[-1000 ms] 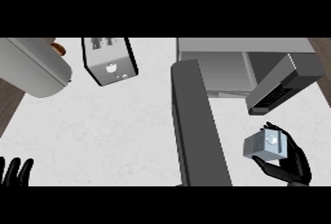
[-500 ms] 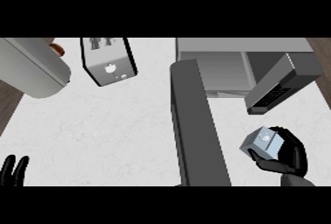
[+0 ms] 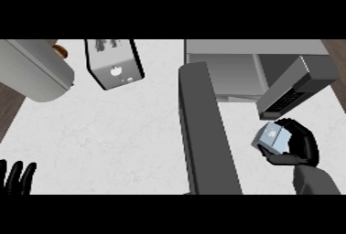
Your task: Pick up the milk, place it into the microwave and close the microwave
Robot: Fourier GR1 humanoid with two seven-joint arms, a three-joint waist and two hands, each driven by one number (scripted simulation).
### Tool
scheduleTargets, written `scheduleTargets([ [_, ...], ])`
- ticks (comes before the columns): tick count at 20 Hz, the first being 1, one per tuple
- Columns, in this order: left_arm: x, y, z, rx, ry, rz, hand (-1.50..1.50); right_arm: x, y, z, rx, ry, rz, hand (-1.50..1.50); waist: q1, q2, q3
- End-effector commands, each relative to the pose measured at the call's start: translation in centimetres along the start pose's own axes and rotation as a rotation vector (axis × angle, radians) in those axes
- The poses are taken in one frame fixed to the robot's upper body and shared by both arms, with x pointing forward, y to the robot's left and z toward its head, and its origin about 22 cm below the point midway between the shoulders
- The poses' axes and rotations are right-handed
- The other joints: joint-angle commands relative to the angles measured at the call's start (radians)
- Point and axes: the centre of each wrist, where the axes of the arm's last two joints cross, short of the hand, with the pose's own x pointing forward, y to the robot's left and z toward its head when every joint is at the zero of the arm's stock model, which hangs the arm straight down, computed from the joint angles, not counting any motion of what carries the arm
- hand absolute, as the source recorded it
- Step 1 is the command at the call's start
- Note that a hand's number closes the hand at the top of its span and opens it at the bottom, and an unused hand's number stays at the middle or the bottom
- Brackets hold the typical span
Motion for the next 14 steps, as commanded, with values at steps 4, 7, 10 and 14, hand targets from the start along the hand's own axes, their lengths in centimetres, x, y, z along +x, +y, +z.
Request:
scheduleTargets([
  [4, -0.3, -0.3, 0.9, 0.010, 0.010, 0.015, -1.50, 1.7, 1.1, -1.6, 0.158, -0.052, -0.140, 1.50, -0.011, -0.006, -0.002],
  [7, -0.5, 0.0, 1.1, 0.019, -0.003, 0.005, -1.50, 3.5, 3.3, -3.2, 0.154, -0.112, -0.121, 1.50, -0.012, -0.006, -0.002],
  [10, 0.0, 1.0, 1.3, 0.016, 0.015, 0.017, -1.50, 5.0, 5.5, -4.5, 0.155, -0.097, -0.057, 1.50, -0.010, -0.005, -0.002],
  [14, -0.8, 1.4, 2.3, 0.011, 0.029, 0.010, -1.50, 7.2, 7.6, -7.1, 0.137, -0.112, 0.049, 1.50, -0.004, -0.005, -0.002],
])
